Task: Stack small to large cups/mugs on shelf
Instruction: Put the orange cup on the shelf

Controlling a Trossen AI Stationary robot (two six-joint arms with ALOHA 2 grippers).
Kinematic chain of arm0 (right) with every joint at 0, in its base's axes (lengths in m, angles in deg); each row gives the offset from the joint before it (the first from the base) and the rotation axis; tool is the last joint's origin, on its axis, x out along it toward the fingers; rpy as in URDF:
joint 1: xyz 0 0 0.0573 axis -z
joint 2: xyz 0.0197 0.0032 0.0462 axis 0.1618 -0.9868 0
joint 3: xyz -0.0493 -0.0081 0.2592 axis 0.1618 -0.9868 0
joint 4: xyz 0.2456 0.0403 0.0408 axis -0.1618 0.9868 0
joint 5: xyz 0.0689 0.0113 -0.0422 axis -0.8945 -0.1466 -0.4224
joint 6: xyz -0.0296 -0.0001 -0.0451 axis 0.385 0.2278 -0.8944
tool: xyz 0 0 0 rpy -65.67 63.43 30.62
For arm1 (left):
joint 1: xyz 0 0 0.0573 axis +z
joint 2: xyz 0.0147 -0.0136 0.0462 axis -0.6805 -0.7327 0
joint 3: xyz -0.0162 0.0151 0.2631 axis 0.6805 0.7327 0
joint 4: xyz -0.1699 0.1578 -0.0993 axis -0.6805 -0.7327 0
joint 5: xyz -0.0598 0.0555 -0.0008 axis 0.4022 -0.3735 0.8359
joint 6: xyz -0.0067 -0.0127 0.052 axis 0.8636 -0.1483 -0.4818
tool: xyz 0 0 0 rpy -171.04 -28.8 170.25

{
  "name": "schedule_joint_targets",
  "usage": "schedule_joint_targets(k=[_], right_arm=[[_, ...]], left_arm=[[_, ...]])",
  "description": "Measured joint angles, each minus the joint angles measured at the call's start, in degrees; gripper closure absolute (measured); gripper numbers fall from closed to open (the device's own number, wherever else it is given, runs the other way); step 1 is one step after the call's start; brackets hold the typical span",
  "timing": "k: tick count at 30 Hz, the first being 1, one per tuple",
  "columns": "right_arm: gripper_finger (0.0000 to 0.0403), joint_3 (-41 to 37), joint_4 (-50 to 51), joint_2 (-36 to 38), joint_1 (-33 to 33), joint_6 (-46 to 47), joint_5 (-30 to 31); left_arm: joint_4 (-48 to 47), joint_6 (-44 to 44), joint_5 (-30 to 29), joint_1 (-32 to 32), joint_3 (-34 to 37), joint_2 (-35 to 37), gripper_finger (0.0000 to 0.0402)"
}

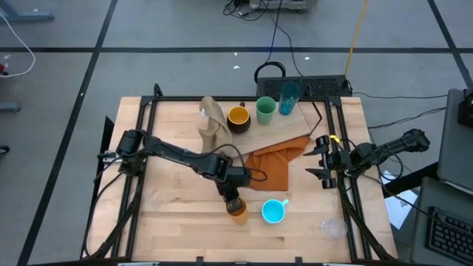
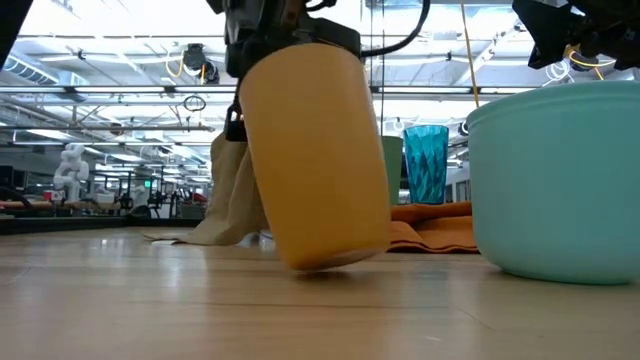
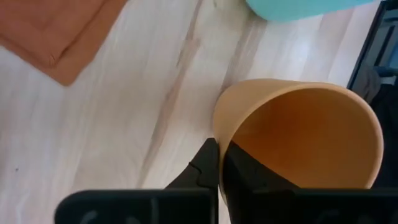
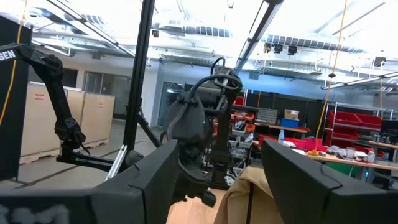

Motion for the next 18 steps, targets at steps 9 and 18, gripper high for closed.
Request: schedule_joint_targets(k=[9, 18], right_arm=[[0.0183, 0.0, -0.9, 0.0, 0.0, -1.3, 0.0], [0.0183, 0.0, -1.2, 0.0, 0.0, -1.1, 0.0]], left_arm=[[-2.6, -1.2, 0.7, 0.5, -3.2, 0.5, 0.0399], [-15.0, -6.2, -5.7, 1.8, -14.4, 0.5, 0.0400]])
